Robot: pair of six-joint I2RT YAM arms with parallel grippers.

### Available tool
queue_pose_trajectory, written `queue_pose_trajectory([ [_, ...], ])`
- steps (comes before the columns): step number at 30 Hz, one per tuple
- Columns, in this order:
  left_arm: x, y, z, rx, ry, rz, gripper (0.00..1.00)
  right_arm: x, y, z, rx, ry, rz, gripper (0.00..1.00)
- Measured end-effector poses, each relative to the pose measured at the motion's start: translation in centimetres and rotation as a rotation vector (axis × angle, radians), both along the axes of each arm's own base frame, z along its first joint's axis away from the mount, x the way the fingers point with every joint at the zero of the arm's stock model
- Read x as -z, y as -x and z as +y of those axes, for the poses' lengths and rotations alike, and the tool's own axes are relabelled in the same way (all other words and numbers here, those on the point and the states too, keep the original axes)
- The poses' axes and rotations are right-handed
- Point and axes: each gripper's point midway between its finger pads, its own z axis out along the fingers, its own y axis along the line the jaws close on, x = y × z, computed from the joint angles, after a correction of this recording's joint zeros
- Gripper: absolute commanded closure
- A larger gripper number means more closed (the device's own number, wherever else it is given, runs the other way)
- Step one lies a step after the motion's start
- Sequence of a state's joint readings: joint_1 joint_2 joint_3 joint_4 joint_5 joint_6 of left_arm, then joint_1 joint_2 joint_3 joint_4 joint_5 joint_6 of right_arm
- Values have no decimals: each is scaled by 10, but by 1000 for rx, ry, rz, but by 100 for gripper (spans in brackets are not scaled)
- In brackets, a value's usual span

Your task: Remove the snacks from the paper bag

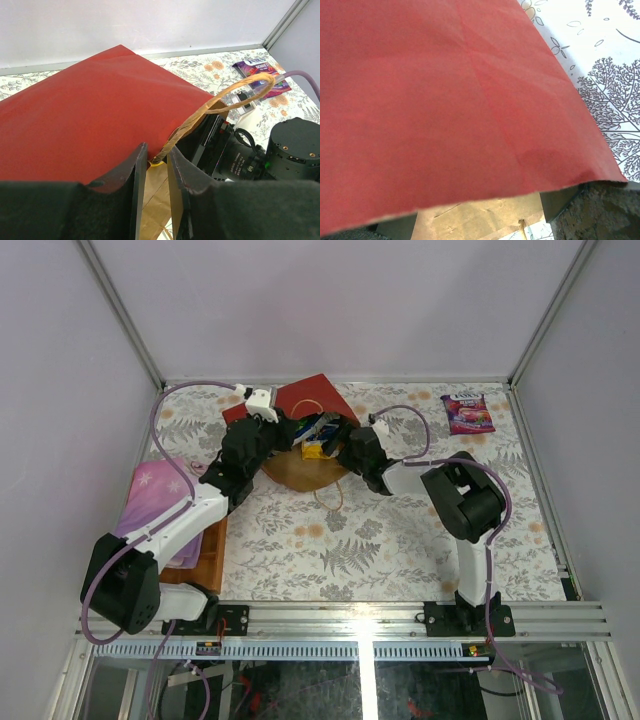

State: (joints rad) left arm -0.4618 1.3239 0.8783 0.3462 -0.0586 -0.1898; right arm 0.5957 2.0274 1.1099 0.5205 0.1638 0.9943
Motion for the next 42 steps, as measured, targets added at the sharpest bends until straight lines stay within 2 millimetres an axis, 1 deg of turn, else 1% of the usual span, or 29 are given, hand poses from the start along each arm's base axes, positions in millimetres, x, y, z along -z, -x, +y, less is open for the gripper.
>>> queue_pose_trajectory([
  [3,0,0,0,0,0,0,78,4,1,-1,0,6,9,12],
  [11,0,0,0,0,0,-1,83,5,1,-1,-1,7,11,12],
  [15,-1,0,0,0,2,-5,83,11,2,-1,-4,13,22,12],
  [22,-3,-2,-1,0,5,-15,85,11,-2,3,-7,7,16,13],
  [25,-2,-2,-1,0,3,-14,85,12,-5,5,-6,8,17,16],
  [29,-2,-2,-1,0,1,-14,89,13,-6,4,2,18,24,22],
  [32,-2,-2,-1,4,-1,-15,90,16,-7,2,8,29,33,29],
  [34,-2,-2,-2,8,-1,-15,91,17,-11,3,18,36,35,35],
  [39,-2,-1,-2,11,-1,-15,93,22,-22,4,44,47,26,40],
  [42,-2,-1,-3,14,-1,-15,93,23,-28,4,61,53,17,48],
])
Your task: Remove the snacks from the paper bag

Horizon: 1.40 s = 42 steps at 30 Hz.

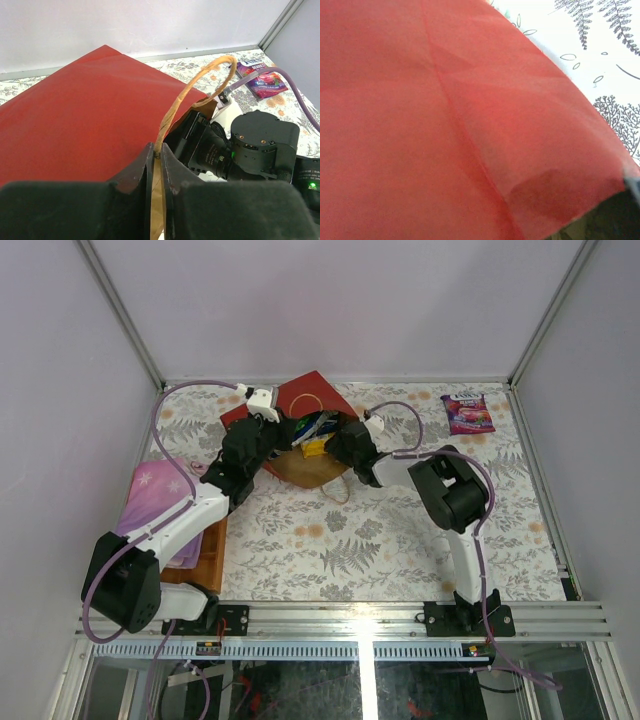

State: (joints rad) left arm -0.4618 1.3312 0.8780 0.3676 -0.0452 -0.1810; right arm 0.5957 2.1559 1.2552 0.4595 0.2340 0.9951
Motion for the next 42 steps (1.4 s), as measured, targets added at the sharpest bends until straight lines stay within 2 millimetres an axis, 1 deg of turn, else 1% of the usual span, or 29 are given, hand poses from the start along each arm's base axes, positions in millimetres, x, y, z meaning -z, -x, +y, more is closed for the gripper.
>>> queue_pose_trajectory([
  [1,0,0,0,2,0,0,94,1,-3,0,9,3,-4,51],
  [4,2,0,-1,6,-2,3,94,4,-7,-1,23,12,-7,66],
  [6,4,0,-2,9,-3,8,94,7,-7,-3,30,18,-6,80],
  [8,6,-1,-3,13,-5,12,94,9,-8,-3,34,18,-4,99],
  [9,7,-1,-3,15,-6,15,94,9,-8,-3,33,18,-6,100],
  [14,11,-1,-5,24,-14,22,96,9,-7,-3,25,20,-15,100],
  [16,13,-2,-5,26,-20,24,96,12,-4,-4,21,15,-18,100],
  [18,13,-2,-5,28,-27,22,97,12,3,-4,4,7,-12,100],
  [21,14,-2,-5,28,-35,18,99,4,27,-10,-41,-1,5,100],
  [23,13,-3,-4,24,-40,15,99,-8,46,-17,-77,-3,9,100],
  [25,14,-3,-3,22,-45,13,100,-27,68,-26,-116,0,-4,100],
  [27,14,-3,-3,21,-47,13,100,-50,85,-33,-156,-1,-41,100],
  [31,14,-3,-3,18,-48,12,100,-99,121,-54,-228,-1,-153,100],
  [33,14,-4,-2,15,-48,11,100,-113,133,-65,-260,-22,-183,100],
  [35,14,-4,-1,8,-49,12,100,-116,138,-84,-252,-39,-188,100],
  [37,14,-5,0,-2,-48,12,100,-109,138,-117,-198,-40,-173,100],
  [39,14,-5,1,-8,-48,13,100,-99,138,-155,-114,-21,-149,100],
  [42,14,-6,2,-15,-48,13,100,-93,139,-186,-39,0,-134,100],
])
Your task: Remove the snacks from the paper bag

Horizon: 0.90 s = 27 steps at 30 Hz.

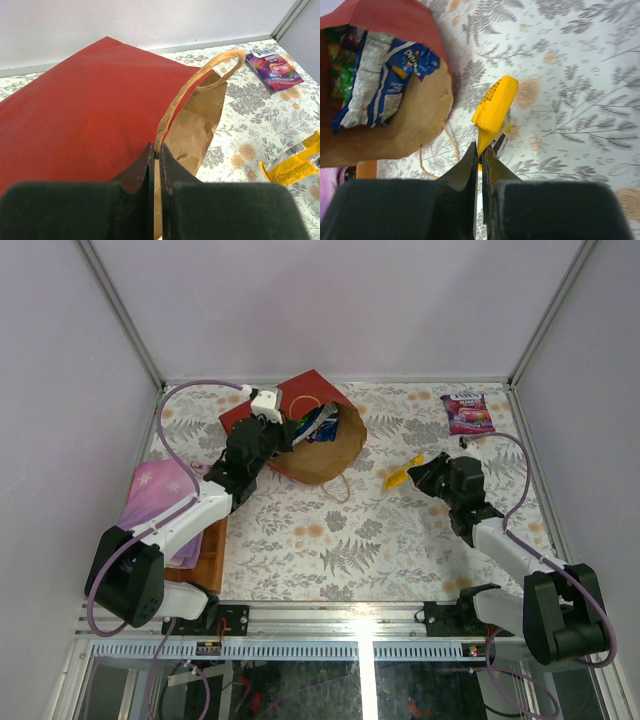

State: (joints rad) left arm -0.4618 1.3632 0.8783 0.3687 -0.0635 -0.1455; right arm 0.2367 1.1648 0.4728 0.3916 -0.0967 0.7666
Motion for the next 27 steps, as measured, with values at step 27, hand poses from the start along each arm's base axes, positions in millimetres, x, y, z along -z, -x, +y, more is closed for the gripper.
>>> queue_pose_trajectory([
  [27,-6,2,1,-1,6,-13,100,63,-119,-56,369,-163,148,100],
])
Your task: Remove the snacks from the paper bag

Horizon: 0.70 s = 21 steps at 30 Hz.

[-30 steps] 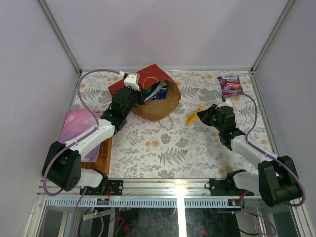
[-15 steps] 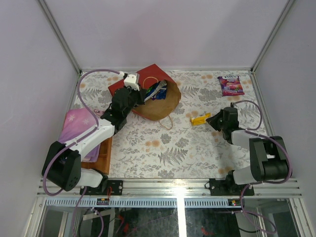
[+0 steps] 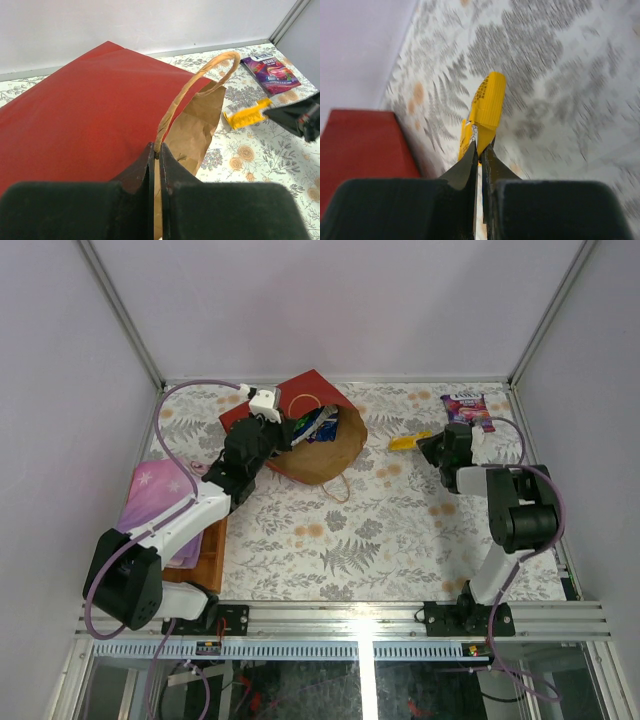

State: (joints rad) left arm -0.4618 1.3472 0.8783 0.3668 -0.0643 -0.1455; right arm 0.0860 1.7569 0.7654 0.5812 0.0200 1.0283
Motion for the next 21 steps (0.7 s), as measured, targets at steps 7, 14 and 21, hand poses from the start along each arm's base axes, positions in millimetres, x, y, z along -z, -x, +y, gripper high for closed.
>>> queue_pose_trajectory([
  [7,1,0,1,-4,-2,4,100,-15,-85,-1,59,-10,-70,55],
  [14,2,0,1,-3,-4,7,100,-29,-108,4,26,-2,-106,7],
  [21,2,-1,0,-2,-4,8,100,-67,-34,14,-23,37,-141,6],
])
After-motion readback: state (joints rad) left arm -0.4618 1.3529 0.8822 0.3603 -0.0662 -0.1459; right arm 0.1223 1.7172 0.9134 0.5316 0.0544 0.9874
